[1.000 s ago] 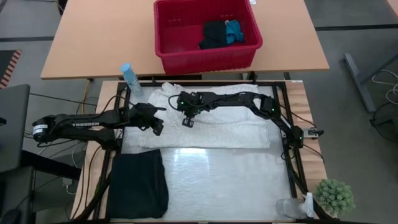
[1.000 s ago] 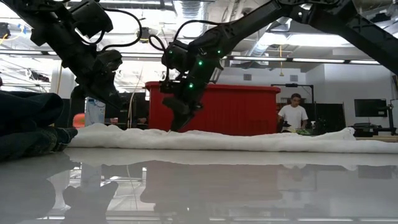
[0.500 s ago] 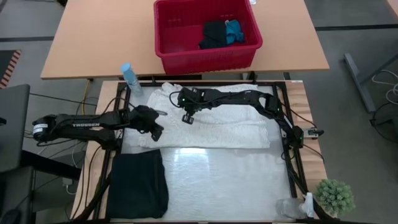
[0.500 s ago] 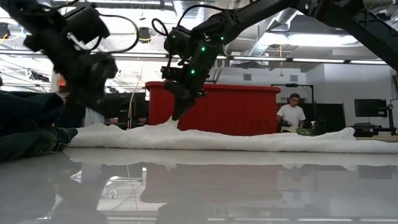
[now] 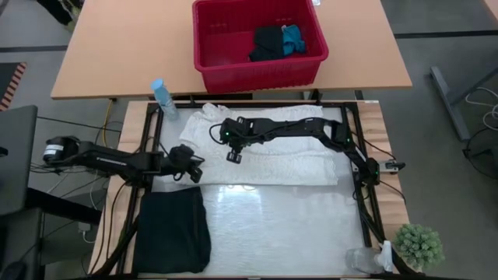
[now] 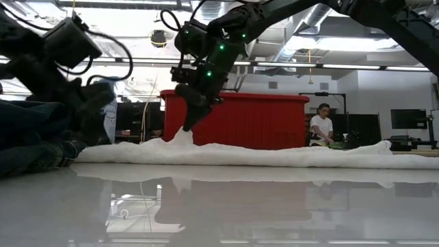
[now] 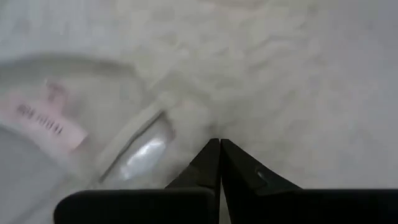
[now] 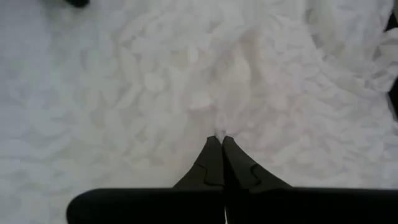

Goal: Fold Laundry from Bin
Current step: Fold the white dress from the red bin

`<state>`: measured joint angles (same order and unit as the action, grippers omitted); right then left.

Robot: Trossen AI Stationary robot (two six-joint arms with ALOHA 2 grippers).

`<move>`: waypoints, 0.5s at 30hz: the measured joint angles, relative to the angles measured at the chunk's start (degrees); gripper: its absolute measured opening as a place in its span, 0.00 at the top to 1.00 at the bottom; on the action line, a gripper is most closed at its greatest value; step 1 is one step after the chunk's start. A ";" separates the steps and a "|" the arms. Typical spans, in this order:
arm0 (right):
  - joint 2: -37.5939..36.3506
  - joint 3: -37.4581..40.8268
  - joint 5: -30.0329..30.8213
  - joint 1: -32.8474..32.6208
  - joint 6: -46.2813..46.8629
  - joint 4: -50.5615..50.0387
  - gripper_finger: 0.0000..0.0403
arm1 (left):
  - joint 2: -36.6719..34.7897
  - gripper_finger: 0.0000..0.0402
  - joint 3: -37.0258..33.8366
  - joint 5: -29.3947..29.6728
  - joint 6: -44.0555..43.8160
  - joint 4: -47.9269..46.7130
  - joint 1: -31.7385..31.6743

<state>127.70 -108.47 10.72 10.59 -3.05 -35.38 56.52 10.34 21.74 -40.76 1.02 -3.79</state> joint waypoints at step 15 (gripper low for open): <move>-2.73 -0.02 4.41 -6.11 -4.10 -0.53 0.97 | 8.05 1.00 -1.89 1.67 -5.22 5.31 -0.02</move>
<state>124.97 -108.48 15.13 4.48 -7.15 -35.90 64.58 8.45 23.42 -45.97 6.33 -3.81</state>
